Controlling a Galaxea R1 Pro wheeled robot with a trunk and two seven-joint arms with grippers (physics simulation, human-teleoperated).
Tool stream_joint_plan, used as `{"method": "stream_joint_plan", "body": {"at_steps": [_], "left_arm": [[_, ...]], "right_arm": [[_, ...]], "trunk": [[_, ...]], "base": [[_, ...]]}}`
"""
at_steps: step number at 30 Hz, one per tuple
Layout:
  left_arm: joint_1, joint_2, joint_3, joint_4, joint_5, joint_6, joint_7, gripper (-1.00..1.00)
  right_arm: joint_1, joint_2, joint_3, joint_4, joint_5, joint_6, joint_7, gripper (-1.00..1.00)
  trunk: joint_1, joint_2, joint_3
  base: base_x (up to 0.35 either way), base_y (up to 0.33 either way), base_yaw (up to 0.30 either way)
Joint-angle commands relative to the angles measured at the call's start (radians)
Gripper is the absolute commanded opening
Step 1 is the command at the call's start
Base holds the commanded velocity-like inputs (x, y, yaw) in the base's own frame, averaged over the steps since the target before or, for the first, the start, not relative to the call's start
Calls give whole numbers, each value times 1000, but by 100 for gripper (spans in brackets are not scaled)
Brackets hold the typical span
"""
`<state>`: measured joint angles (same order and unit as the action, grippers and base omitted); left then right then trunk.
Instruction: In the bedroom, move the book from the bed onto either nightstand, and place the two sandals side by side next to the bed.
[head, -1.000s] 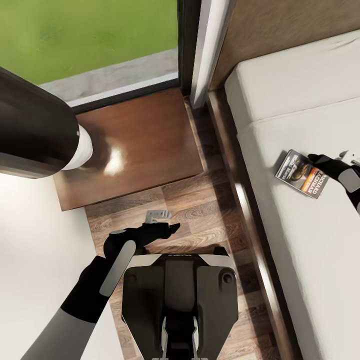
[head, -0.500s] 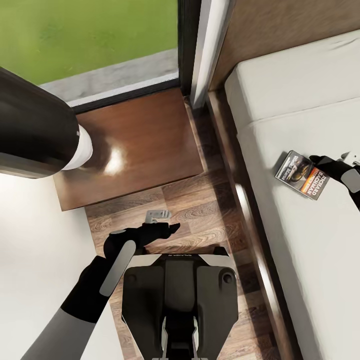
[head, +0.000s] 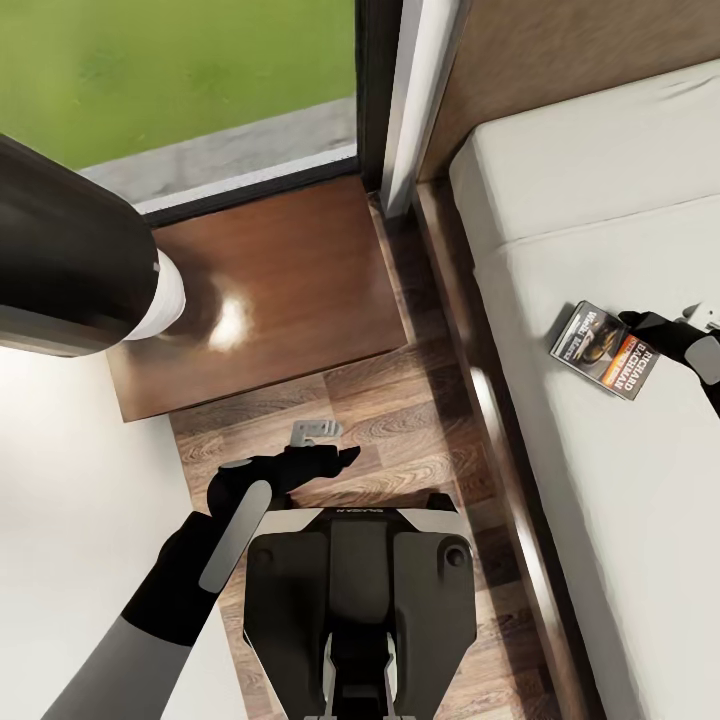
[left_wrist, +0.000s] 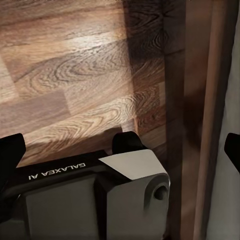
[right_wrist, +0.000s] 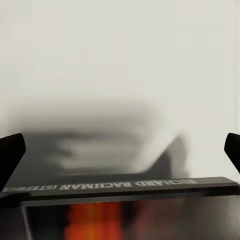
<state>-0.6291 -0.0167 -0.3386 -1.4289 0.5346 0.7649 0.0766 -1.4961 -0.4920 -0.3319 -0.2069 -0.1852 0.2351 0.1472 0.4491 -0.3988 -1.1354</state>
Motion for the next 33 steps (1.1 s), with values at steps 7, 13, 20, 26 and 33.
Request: {"method": "stream_joint_plan", "body": {"at_steps": [7, 13, 20, 26, 33], "left_arm": [[0, -2, 0, -1, 10, 4, 8, 100], [0, -1, 0, -1, 10, 4, 8, 100], [0, -2, 0, -1, 10, 4, 8, 100], [0, -2, 0, -1, 10, 4, 8, 100], [-1, -1, 0, -1, 10, 4, 8, 100]], "right_arm": [[0, 0, 9, 80, 1, 12, 2, 100], [0, 1, 9, 77, 5, 11, 2, 100], [0, 7, 11, 70, 9, 0, 2, 100], [0, 7, 11, 63, 9, -3, 2, 100], [0, 9, 13, 54, 9, -31, 2, 100]], "trunk": [[1, -1, -1], [1, -1, -1], [1, -1, -1], [1, -1, -1], [1, -1, -1]], "base": [[0, 0, 0], [0, 0, 0], [0, 0, 0], [0, 0, 0], [0, 0, 0]]}}
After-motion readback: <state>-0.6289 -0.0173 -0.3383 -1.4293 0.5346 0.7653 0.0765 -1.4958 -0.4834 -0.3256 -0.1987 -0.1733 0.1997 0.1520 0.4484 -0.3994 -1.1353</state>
